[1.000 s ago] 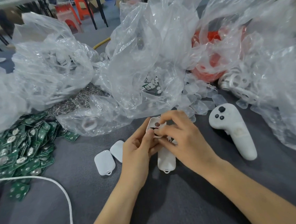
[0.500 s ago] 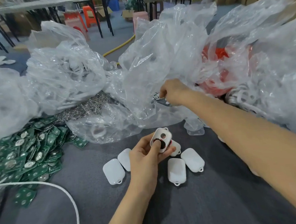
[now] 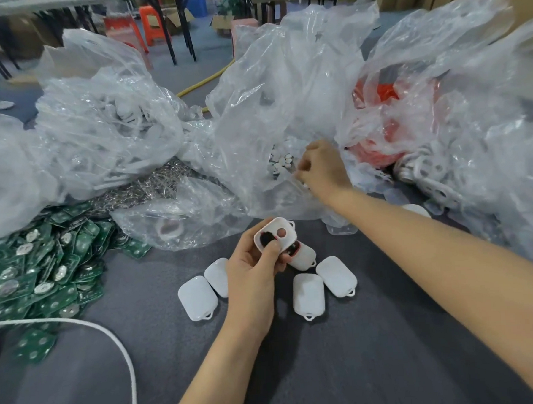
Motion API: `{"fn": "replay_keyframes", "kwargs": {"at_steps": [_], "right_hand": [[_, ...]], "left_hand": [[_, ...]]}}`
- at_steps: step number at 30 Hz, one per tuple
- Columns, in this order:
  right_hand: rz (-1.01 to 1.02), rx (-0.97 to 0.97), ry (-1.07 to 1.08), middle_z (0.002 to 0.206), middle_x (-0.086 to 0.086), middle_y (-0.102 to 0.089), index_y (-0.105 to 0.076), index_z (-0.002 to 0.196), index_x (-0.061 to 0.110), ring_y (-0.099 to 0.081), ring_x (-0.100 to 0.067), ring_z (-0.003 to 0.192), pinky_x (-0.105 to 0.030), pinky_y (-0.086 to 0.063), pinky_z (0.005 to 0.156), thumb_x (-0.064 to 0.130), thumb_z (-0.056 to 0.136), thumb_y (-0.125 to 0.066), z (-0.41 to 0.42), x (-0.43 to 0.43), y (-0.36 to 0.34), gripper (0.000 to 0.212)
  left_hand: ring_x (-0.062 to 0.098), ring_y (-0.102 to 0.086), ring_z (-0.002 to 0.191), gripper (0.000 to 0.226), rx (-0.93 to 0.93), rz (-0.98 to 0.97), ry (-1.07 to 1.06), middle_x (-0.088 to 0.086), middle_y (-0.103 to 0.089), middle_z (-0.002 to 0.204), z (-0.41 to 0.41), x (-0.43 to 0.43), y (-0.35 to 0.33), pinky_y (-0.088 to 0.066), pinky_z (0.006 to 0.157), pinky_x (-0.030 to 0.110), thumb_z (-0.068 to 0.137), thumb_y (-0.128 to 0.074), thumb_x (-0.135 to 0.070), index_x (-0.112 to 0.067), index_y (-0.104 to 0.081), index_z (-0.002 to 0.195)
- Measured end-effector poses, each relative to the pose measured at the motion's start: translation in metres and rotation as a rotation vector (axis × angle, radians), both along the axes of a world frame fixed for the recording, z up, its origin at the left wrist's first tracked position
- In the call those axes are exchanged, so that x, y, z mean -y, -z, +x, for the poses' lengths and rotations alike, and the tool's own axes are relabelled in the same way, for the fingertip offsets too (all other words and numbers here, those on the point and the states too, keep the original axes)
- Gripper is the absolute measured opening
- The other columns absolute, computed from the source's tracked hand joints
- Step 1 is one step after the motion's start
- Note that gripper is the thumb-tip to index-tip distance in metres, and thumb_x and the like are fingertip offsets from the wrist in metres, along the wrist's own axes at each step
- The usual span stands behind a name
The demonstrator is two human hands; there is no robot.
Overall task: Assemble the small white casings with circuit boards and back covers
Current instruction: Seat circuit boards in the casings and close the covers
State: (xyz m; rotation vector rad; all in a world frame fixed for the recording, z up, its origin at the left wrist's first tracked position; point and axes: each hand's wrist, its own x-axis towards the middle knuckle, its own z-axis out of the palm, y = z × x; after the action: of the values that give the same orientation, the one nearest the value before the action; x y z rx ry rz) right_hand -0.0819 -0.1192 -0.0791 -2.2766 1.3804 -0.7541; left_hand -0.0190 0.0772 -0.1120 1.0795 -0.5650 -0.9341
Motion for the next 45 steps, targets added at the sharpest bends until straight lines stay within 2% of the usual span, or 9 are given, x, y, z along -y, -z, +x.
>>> {"fn": "replay_keyframes", "kwargs": {"at_steps": [3,7,13,22,28,33,40,43,45], "right_hand": [[0.042,0.361,0.049,0.085,-0.005,-0.068,-0.07,0.077,0.006,-0.063,-0.015,0.075,-0.013,-0.043,0.062,0.017,0.08,-0.075,-0.01,-0.024,-0.022,0.012],[0.313,0.848,-0.026,0.059,0.003,-0.064,-0.065,0.073,0.017,-0.057,-0.009,0.046,-0.019,-0.045,0.042,0.01,0.085,-0.069,-0.047,-0.085,-0.031,0.014],[0.746,1.152,-0.006,0.072,-0.008,-0.071,-0.068,0.085,0.002,-0.067,-0.012,0.062,-0.016,-0.053,0.058,0.002,0.082,-0.062,-0.077,-0.129,-0.015,0.006],[0.793,1.102,-0.095,0.093,-0.015,-0.073,-0.074,0.078,0.018,-0.059,-0.011,0.053,-0.017,-0.04,0.043,0.018,0.066,-0.072,-0.089,-0.142,-0.007,0.012],[0.823,1.166,-0.094,0.079,-0.011,-0.071,-0.074,0.074,0.018,-0.06,-0.013,0.054,-0.019,-0.047,0.049,0.012,0.067,-0.07,-0.087,-0.143,-0.006,0.01],[0.823,1.212,-0.117,0.078,-0.01,-0.071,-0.074,0.069,0.015,-0.07,-0.017,0.071,-0.018,-0.055,0.067,0.007,0.06,-0.07,-0.086,-0.143,-0.003,0.013],[0.804,1.155,-0.095,0.072,-0.014,-0.071,-0.075,0.07,0.013,-0.069,-0.02,0.063,-0.019,-0.054,0.058,0.015,0.057,-0.074,-0.087,-0.144,-0.003,0.014],[0.762,1.093,-0.09,0.077,-0.014,-0.072,-0.075,0.071,0.012,-0.07,-0.02,0.068,-0.02,-0.055,0.063,0.005,0.069,-0.07,-0.086,-0.144,-0.001,0.009],[0.701,1.012,-0.081,0.078,-0.014,-0.072,-0.073,0.071,0.014,-0.069,-0.019,0.067,-0.021,-0.055,0.062,-0.005,0.077,-0.066,-0.087,-0.145,0.0,0.022]], "left_hand": [[0.009,-0.06,0.073,0.026,0.021,0.028,0.023,-0.003,-0.072,0.088,0.0,-0.001,0.0,-0.046,0.064,0.019,0.092,-0.054,0.001,-0.019,-0.07,0.096],[0.013,-0.062,0.079,0.026,0.056,0.035,0.056,0.002,-0.074,0.094,0.0,-0.001,-0.001,-0.047,0.068,0.022,0.095,-0.051,-0.002,-0.019,-0.07,0.094],[0.011,-0.061,0.077,0.027,0.12,0.023,0.058,0.003,-0.074,0.099,-0.001,-0.004,0.0,-0.047,0.064,0.02,0.092,-0.053,-0.003,-0.023,-0.072,0.093],[0.008,-0.06,0.072,0.025,0.146,0.044,0.07,0.001,-0.074,0.095,-0.001,-0.002,0.003,-0.047,0.06,0.019,0.08,-0.054,-0.017,-0.031,-0.074,0.087],[0.008,-0.058,0.067,0.025,0.145,0.053,0.079,0.002,-0.074,0.093,-0.002,-0.002,0.002,-0.047,0.06,0.019,0.08,-0.054,-0.016,-0.029,-0.074,0.087],[0.008,-0.056,0.06,0.025,0.143,0.063,0.099,0.002,-0.074,0.093,-0.002,-0.003,0.001,-0.046,0.057,0.017,0.079,-0.055,-0.015,-0.027,-0.075,0.087],[0.009,-0.057,0.062,0.024,0.163,0.062,0.121,0.002,-0.074,0.093,-0.004,-0.005,-0.001,-0.046,0.057,0.017,0.08,-0.055,-0.015,-0.025,-0.075,0.088],[0.01,-0.059,0.061,0.022,0.233,0.073,0.119,0.004,-0.074,0.092,-0.004,-0.006,-0.001,-0.048,0.058,0.018,0.081,-0.055,-0.017,-0.024,-0.074,0.091],[0.01,-0.06,0.062,0.022,0.272,0.069,0.122,0.003,-0.074,0.092,-0.005,-0.007,-0.001,-0.049,0.059,0.019,0.083,-0.056,-0.017,-0.026,-0.073,0.091]]}}
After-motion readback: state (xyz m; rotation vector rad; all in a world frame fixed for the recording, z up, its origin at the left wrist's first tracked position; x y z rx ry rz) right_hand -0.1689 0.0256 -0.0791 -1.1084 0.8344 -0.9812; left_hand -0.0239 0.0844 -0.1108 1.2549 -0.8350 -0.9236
